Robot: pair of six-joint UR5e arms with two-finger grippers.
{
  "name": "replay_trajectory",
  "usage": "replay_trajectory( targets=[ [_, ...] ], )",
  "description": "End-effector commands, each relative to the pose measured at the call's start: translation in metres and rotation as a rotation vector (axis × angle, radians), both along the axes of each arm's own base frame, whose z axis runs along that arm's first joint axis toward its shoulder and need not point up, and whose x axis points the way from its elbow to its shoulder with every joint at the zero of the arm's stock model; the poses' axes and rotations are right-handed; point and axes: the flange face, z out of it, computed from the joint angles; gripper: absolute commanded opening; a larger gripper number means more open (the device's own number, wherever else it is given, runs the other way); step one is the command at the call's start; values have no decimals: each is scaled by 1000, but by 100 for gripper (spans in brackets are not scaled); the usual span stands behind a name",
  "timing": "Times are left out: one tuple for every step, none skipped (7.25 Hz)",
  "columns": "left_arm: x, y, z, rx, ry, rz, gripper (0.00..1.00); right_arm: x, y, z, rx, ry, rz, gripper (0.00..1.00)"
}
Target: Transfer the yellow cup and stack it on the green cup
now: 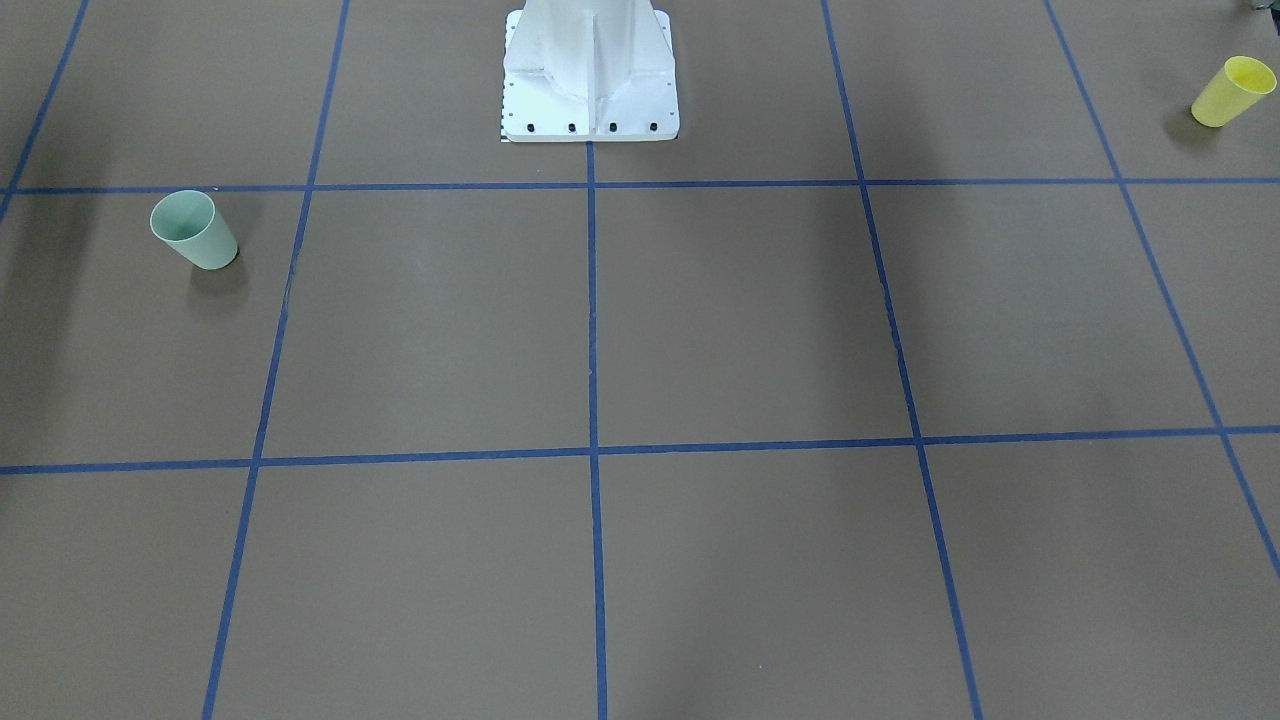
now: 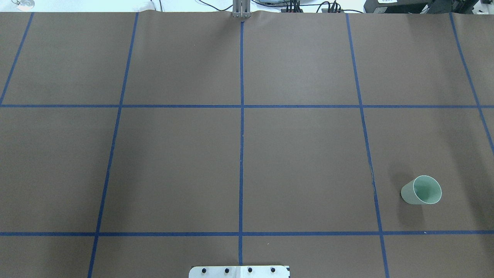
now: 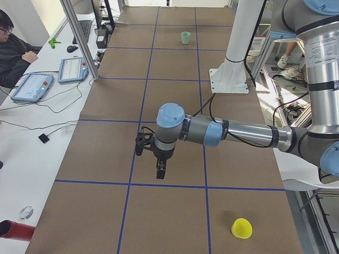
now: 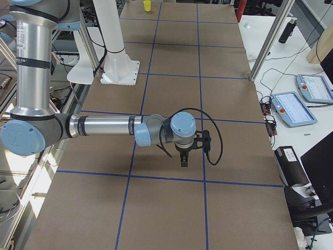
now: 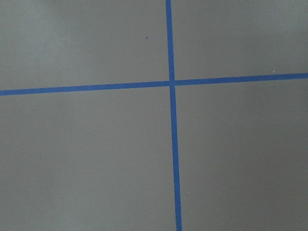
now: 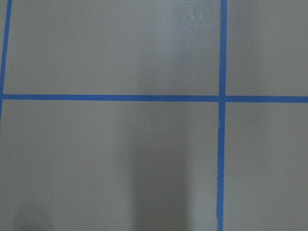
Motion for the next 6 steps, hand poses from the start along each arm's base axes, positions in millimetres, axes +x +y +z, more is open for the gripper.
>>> replay_trajectory(
  targets=[
    [-14, 46, 6, -62, -217, -102, 100, 0, 1, 0, -1, -1, -1, 100],
    [-22, 69, 6, -100, -297, -153, 100, 0, 3, 1, -6, -3, 0, 100],
    [-26, 89, 8, -137, -354, -205, 100, -1, 5, 3, -9, -3, -2, 100],
    [-13, 94, 10, -177, -450, -261, 100, -1, 6, 3, -10, -3, -2, 100],
    [7, 92, 7, -226, -501, -310, 100, -2, 6, 3, -10, -4, -4, 100],
    [18, 94, -4, -263, -560, -326, 100, -2, 6, 4, -12, -3, -3, 100]
  ],
)
